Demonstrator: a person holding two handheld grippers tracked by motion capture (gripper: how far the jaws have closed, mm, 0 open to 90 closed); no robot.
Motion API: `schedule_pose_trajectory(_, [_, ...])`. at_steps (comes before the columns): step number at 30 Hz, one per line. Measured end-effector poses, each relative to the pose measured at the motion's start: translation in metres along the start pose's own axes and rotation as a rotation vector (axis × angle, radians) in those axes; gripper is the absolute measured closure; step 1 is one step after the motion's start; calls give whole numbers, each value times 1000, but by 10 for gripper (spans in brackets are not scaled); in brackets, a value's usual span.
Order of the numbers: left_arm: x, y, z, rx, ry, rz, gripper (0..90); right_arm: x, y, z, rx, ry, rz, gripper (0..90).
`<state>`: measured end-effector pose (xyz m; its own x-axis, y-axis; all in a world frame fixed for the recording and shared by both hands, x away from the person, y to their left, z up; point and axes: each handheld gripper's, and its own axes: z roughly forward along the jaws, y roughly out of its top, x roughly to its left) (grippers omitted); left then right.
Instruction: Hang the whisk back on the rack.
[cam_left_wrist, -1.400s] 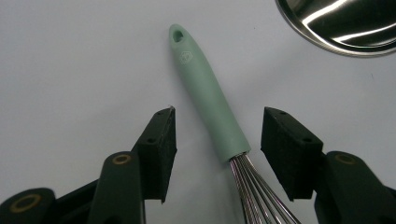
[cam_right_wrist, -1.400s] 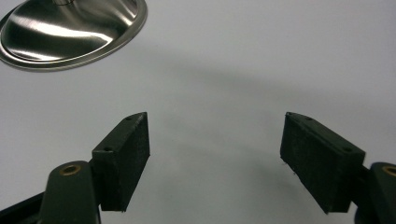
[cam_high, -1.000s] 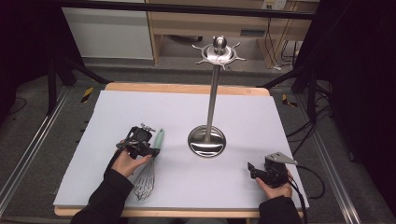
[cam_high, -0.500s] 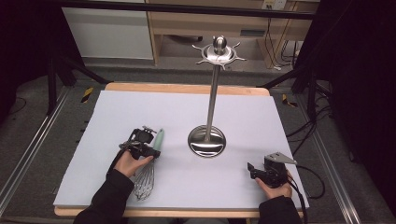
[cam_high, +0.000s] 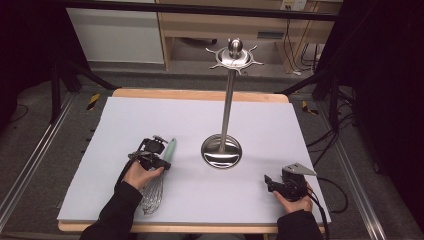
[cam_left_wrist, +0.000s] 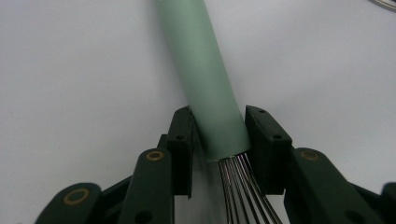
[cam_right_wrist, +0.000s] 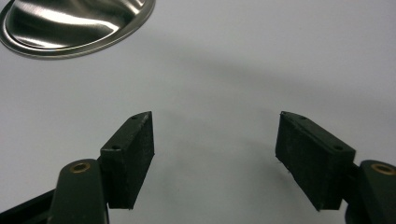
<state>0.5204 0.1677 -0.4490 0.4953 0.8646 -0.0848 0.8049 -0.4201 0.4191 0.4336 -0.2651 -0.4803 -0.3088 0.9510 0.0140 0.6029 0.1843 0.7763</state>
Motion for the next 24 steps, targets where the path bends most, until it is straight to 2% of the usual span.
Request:
schedule_pose_trajectory(5, [0, -7, -5, 16, 11, 44, 674, 0, 0, 0, 3, 3, -5, 289])
schedule_pose_trajectory(12, [0, -11, -7, 12, 7, 74, 671, 1, 0, 1, 9, 9, 1, 293])
schedule_pose_trajectory(13, [-1, -10, -7, 5, 11, 95, 661, 1, 0, 1, 10, 9, 0, 293])
schedule_pose_trajectory(14, [-1, -10, -7, 5, 11, 95, 628, 1, 0, 1, 10, 9, 0, 293])
schedule_pose_trajectory(15, [-1, -9, -13, -17, 8, 99, 574, 1, 0, 1, 10, 10, 0, 294])
schedule_pose_trajectory(18, [-2, -6, -21, -26, 11, 99, 517, 1, 0, 1, 11, 10, -3, 294])
schedule_pose_trajectory(19, [-3, -2, -27, -14, 20, 102, 502, 1, 0, 1, 11, 9, -3, 294])
schedule_pose_trajectory(20, [-3, -2, -27, -14, 20, 102, 492, 1, 0, 1, 11, 9, -3, 294])
schedule_pose_trajectory(24, [-8, 6, -29, 35, 30, 103, 451, 1, 0, 1, 11, 12, -2, 295])
